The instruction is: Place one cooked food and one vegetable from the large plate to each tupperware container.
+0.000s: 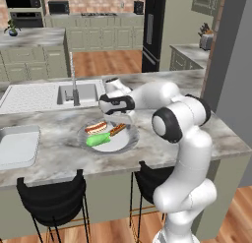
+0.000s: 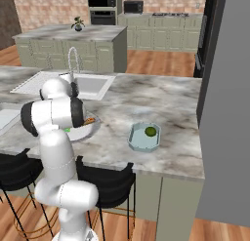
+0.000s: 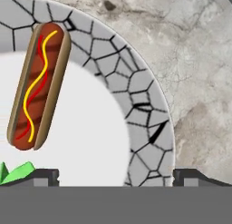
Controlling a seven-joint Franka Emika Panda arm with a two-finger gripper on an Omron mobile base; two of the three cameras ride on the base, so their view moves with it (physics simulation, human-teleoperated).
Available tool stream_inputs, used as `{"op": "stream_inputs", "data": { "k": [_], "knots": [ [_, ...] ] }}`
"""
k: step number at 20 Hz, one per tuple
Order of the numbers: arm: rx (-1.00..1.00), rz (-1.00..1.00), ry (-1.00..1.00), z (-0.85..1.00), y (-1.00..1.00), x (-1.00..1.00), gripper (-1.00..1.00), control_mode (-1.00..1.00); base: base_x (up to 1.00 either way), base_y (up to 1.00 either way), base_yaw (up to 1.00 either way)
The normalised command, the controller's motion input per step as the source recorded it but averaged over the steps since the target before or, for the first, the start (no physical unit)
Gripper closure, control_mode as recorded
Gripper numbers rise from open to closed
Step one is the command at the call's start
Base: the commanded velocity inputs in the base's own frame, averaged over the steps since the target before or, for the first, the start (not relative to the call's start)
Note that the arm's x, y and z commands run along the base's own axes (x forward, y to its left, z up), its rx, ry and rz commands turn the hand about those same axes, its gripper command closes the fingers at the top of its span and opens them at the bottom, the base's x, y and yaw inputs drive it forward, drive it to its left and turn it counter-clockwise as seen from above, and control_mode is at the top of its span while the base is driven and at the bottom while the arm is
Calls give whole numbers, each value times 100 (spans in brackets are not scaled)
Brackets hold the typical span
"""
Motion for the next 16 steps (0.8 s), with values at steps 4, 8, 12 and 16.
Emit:
{"op": "stream_inputs", "data": {
  "k": [4,8,12,16],
  "knots": [
    [4,-2,-8,-5,0,18,-100,-100,0,0,0],
    [2,0,-13,-10,0,38,-100,-100,0,0,0],
    [1,0,-10,-23,-2,39,-100,-100,0,0,0],
    [4,0,-4,-38,0,53,-100,-100,0,0,0]
  ]
}}
